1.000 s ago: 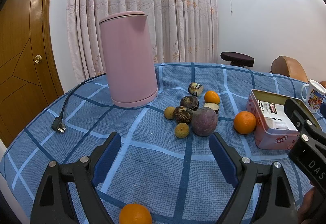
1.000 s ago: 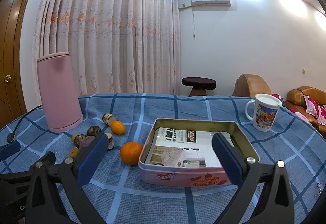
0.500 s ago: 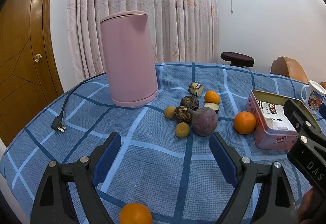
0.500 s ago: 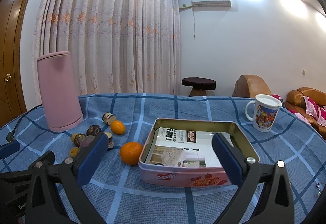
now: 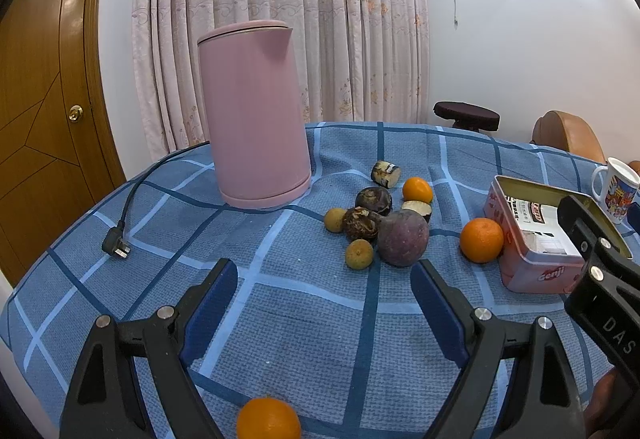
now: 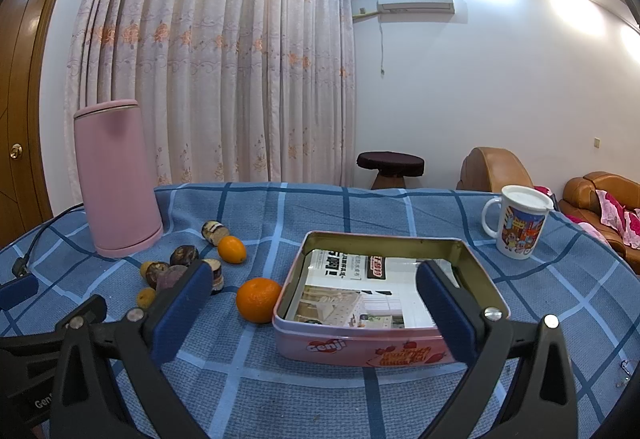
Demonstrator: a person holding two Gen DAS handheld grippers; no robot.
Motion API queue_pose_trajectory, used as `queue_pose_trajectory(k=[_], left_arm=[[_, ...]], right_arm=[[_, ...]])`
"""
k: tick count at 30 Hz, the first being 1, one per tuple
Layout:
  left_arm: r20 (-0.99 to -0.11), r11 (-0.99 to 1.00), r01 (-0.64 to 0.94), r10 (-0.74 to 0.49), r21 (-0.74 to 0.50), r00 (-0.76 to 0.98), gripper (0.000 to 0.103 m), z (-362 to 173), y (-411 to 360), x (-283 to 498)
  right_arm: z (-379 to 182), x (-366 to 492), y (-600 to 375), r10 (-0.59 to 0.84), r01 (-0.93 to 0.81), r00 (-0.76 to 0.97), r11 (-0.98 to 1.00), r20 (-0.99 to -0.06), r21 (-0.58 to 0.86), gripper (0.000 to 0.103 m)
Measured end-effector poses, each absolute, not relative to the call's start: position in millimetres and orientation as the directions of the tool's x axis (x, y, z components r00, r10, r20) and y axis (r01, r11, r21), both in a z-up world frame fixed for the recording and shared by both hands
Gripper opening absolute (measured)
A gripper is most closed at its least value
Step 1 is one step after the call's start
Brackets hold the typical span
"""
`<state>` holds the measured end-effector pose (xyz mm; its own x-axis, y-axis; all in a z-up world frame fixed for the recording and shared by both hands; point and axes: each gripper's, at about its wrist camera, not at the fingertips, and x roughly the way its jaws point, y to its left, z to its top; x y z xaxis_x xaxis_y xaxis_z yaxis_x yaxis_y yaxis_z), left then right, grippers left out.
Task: Organize fruits
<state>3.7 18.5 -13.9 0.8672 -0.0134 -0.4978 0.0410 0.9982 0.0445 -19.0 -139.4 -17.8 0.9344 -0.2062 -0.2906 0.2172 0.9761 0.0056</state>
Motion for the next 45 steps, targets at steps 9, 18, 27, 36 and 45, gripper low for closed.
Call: queue_pose_trajectory(k=[9, 18, 27, 36, 45], left_arm=[[-0.500, 0.998, 0.053, -0.026, 0.040, 0.865, 0.089, -10.2, 24.5, -0.9], [-0.522, 0.992, 0.125, -0.113, -0.012, 0.845, 0.089, 1.5, 74.1, -21.7], [-0.595, 0.979, 0.199, -0.191, -0.052, 0.781, 0.089, -7.7, 112.8, -41.6], [-0.670, 0.951, 0.307, -0.253, -0.040, 0.698, 0.063, -35.5, 83.0, -36.1], [-0.729, 0.932, 0.356, -0.293, -0.072, 0.618, 0.044, -58.1, 70.0, -28.7]], right_arm=[[-17.6, -19.3, -138.7, -0.206, 0.216, 0.935, 0.976, -0.290, 0.004, 0.103], [-17.3, -19.5, -137.8, -0.198, 0.211, 0.936, 0.977, -0.290, 0.013, 0.103], [-18.0, -20.5, -139.7, -0.164, 0.182, 0.938, 0.983, -0.306, 0.032, 0.103], [-18.7, -19.6, -143.0, -0.162, 0.190, 0.935, 0.980, -0.315, 0.060, 0.101], [-19.4, -18.3, -149.5, -0.158, 0.195, 0.932, 0.977, -0.328, 0.084, 0.101]])
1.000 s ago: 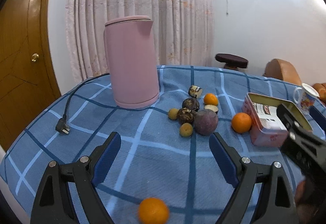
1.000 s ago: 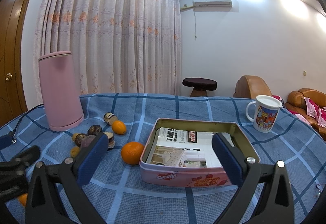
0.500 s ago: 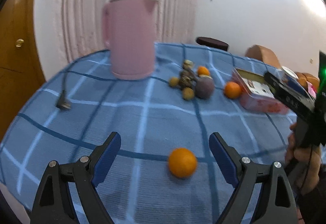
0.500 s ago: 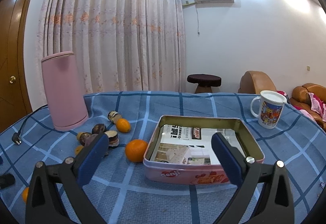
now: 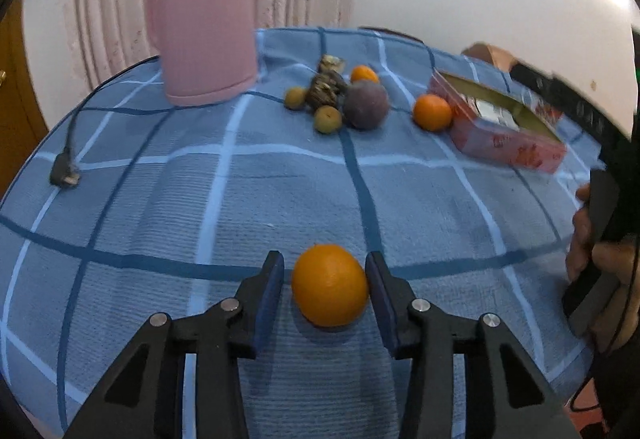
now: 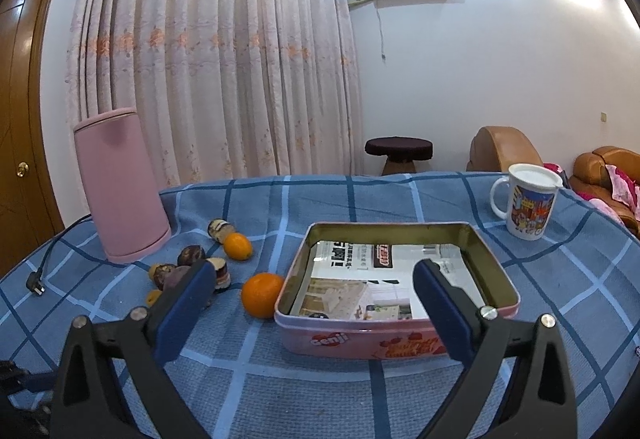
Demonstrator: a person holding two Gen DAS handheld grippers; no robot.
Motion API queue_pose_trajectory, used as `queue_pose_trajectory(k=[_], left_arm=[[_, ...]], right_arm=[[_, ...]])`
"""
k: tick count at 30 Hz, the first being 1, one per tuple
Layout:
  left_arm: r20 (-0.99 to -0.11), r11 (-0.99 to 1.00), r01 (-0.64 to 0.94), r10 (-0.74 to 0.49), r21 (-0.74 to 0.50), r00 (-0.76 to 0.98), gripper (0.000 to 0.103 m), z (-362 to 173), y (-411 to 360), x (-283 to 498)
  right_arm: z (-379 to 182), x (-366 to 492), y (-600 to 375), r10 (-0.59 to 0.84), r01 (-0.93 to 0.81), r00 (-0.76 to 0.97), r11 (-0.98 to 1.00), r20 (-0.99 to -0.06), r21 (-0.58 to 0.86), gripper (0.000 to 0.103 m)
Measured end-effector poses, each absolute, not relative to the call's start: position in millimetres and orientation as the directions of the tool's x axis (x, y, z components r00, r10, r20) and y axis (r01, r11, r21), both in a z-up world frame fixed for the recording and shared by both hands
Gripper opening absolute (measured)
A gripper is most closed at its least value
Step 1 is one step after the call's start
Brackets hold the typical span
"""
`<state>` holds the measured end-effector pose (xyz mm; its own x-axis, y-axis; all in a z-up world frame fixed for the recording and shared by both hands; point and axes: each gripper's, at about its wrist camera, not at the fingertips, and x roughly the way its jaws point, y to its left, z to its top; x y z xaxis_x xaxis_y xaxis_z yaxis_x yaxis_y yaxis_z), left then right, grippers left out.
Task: Organize fruits
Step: 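Lower the left gripper onto the orange and close on it, then carry the orange in the left gripper into the tin while the right gripper drops its orange there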
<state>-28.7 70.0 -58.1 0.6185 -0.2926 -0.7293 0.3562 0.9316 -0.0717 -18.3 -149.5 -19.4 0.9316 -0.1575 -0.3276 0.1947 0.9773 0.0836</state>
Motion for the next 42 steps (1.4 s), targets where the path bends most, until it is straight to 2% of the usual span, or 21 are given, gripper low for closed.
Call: queue_pose_trajectory(k=[3, 4, 10, 13, 18, 22, 26, 30, 32, 35, 42], left_arm=[[-0.734, 0.926, 0.371, -0.298, -0.067, 0.611, 0.040, -62.4, 64.5, -29.2], [-0.734, 0.925, 0.374, -0.300, -0.067, 0.609, 0.038, -62.4, 64.2, -28.3], [-0.729, 0.925, 0.369, -0.313, -0.089, 0.609, 0.037, -63.1, 74.1, -25.5], [-0.723, 0.924, 0.369, -0.320, -0.097, 0.611, 0.037, -62.6, 77.9, -25.2], [-0.688, 0.920, 0.373, -0.347, -0.119, 0.637, 0.037, -52.8, 82.2, -23.1], [-0.671, 0.919, 0.368, -0.362, -0.142, 0.647, 0.037, -44.3, 85.0, -17.1], [-0.660, 0.924, 0.354, -0.354, -0.140, 0.663, 0.037, -38.4, 89.9, -15.5], [-0.660, 0.929, 0.340, -0.346, -0.143, 0.667, 0.037, -38.3, 96.2, -10.3], [-0.662, 0.931, 0.334, -0.345, -0.148, 0.665, 0.037, -39.2, 97.9, -8.4], [-0.665, 0.932, 0.328, -0.342, -0.153, 0.664, 0.037, -40.3, 100.4, -4.8], [-0.659, 0.933, 0.327, -0.343, -0.153, 0.670, 0.037, -37.7, 99.4, 1.9]], right_arm=[[-20.3, -17.6, -153.9, -0.145, 0.190, 0.929, 0.976, -0.340, 0.103, 0.100], [-20.9, -17.3, -155.8, -0.133, 0.183, 0.928, 0.976, -0.347, 0.114, 0.097], [-27.7, -4.0, -162.1, -0.011, 0.079, 0.900, 0.987, -0.436, 0.140, 0.073], [-24.1, 5.3, -157.5, 0.070, -0.028, 0.882, 0.995, -0.467, 0.095, 0.072], [-10.0, 27.7, -133.1, 0.079, -0.179, 0.857, 0.972, -0.510, -0.150, 0.072], [-16.1, 65.2, -110.0, 0.124, -0.350, 0.766, 0.903, -0.631, -0.248, 0.071], [-31.3, 100.7, -93.6, 0.074, -0.447, 0.685, 0.828, -0.725, -0.339, 0.066], [-49.4, 119.5, -85.1, 0.024, -0.535, 0.608, 0.751, -0.794, -0.387, 0.060], [-60.7, 125.7, -81.1, -0.006, -0.581, 0.564, 0.708, -0.826, -0.402, 0.054], [-72.2, 131.0, -81.0, -0.051, -0.609, 0.532, 0.670, -0.845, -0.424, 0.054], [-63.5, 137.2, -91.3, -0.029, -0.623, 0.474, 0.695, -0.880, -0.359, 0.049]])
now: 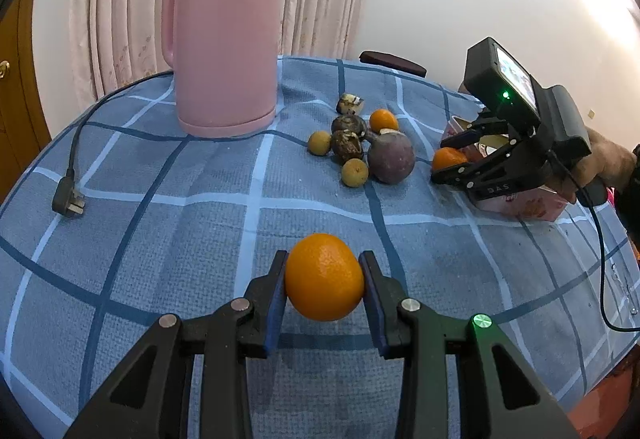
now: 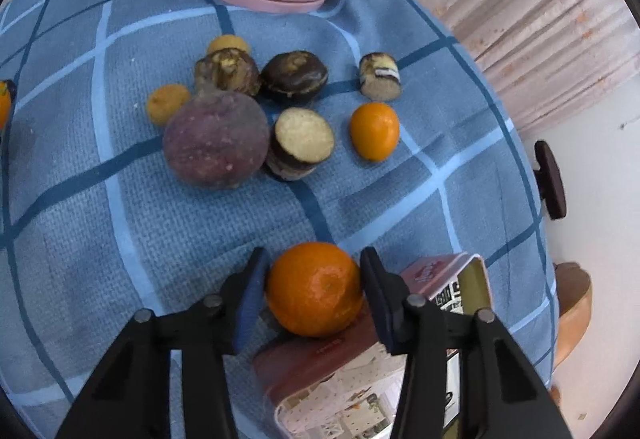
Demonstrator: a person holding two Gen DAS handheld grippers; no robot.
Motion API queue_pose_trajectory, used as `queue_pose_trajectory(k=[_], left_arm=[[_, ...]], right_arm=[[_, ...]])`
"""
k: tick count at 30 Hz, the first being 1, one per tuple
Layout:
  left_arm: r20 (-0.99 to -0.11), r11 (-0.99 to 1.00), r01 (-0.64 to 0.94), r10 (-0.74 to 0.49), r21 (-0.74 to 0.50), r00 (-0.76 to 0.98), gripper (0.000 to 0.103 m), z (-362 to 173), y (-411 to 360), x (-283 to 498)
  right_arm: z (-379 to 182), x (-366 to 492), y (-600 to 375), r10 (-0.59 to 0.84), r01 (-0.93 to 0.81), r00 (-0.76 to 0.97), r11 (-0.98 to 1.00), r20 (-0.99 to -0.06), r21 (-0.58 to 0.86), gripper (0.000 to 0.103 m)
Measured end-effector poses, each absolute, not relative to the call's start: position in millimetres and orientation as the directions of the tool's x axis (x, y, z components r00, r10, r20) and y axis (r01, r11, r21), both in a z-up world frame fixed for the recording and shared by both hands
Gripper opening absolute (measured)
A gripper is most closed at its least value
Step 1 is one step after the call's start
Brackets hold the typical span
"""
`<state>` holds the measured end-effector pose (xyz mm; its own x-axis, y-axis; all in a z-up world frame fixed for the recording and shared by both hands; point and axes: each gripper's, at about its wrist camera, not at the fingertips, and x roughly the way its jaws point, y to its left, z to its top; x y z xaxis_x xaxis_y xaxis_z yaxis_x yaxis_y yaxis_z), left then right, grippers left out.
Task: Organize fruits
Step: 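Carry the orange in the left gripper into the tin while the right gripper drops its orange there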
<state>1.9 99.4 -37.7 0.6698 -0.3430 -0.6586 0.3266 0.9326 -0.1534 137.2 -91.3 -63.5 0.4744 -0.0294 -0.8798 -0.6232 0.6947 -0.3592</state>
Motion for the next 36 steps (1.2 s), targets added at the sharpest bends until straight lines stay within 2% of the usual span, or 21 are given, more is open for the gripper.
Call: queue_pose_trajectory(k=[4, 7, 9, 14, 20, 26, 31, 36], left_arm=[[-0.656, 0.935, 0.323, -0.336, -0.145, 0.676, 0.037, -33.9, 93.8, 6.7], [-0.643, 0.935, 0.329, -0.335, -0.134, 0.689, 0.037, -25.2, 84.5, 9.9], [-0.620, 0.929, 0.351, -0.343, -0.113, 0.706, 0.037, -15.8, 71.7, 10.7], [-0.572, 0.902, 0.418, -0.399, -0.106, 0.716, 0.037, 3.3, 31.6, 20.3], [-0.509, 0.845, 0.526, -0.494, -0.093, 0.705, 0.037, 18.8, -42.8, 37.1], [-0.521, 0.801, 0.588, -0.551, -0.113, 0.651, 0.037, 8.8, -115.1, 70.1], [-0.581, 0.807, 0.568, -0.543, -0.161, 0.606, 0.037, -12.4, -156.9, 99.5], [-0.621, 0.808, 0.566, -0.530, -0.164, 0.577, 0.037, -27.4, -182.5, 110.8]], right_arm=[[-30.7, 138.3, -107.4, 0.131, -0.579, 0.499, 0.786, -0.857, -0.217, 0.049], [7.7, 126.5, -129.2, 0.263, -0.523, 0.571, 0.847, -0.777, -0.098, 0.049], [20.9, 117.9, -145.9, 0.277, -0.467, 0.630, 0.882, -0.725, -0.068, 0.049], [29.1, 97.3, -225.5, 0.092, -0.112, 0.789, 0.994, -0.608, 0.005, 0.049], [5.1, 67.1, -313.4, -0.089, 0.218, 0.818, 0.962, -0.568, 0.163, 0.049], [-20.0, 71.2, -331.0, -0.102, 0.284, 0.804, 0.932, -0.585, 0.227, 0.049], [-32.5, 72.1, -322.6, -0.153, 0.284, 0.782, 0.950, -0.604, 0.127, 0.049], [-42.8, 74.2, -323.1, -0.151, 0.283, 0.770, 0.952, -0.620, 0.120, 0.049]])
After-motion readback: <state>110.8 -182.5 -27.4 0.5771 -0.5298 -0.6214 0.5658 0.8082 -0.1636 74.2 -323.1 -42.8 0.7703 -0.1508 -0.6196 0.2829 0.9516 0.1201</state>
